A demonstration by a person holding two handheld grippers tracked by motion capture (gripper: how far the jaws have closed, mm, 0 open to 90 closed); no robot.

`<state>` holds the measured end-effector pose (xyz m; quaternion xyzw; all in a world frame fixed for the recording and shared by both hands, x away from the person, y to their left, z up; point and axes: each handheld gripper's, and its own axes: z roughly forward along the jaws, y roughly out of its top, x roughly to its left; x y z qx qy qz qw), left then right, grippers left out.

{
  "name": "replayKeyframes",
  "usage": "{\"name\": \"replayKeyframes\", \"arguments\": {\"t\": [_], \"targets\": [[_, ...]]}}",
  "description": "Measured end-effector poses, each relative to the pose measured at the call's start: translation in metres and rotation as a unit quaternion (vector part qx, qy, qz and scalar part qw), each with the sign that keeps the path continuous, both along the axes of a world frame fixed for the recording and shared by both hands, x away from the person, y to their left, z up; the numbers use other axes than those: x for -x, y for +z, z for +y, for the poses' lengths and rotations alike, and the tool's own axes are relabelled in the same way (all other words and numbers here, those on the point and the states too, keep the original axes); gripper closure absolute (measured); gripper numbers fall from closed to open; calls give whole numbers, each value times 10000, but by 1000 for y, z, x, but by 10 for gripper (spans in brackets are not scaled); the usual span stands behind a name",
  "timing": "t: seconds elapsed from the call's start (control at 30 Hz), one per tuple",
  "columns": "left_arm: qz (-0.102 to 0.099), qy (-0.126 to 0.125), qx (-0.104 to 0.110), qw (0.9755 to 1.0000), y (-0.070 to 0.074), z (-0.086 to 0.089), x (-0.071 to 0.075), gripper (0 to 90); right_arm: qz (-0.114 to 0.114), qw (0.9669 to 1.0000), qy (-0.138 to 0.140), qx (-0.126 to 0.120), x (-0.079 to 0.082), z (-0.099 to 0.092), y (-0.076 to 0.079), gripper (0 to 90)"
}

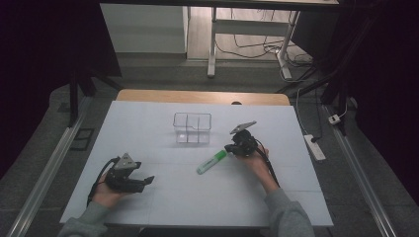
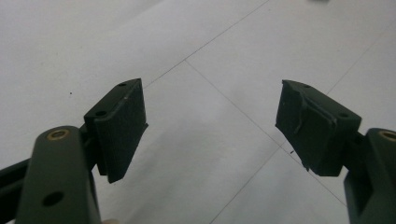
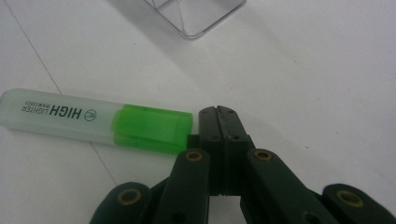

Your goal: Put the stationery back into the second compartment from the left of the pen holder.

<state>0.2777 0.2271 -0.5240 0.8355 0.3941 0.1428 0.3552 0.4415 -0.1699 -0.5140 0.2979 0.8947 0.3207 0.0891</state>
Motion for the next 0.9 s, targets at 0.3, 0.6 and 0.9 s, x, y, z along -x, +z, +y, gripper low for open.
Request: {"name": "replayKeyframes", "arguments": {"t": [0.3,0.6,0.9], "targets": [[-6,0,-25,10000,0,-1,1,242,98,9999,76,-14,2,4,-3,898],[-7,0,-32,10000,0,-1,0,242,168,9998,93,-53,4,6,-4,897],[-15,-10,-25,10000,0,-1,1,242,254,9993,272,-104,12,16,-5,898]]}}
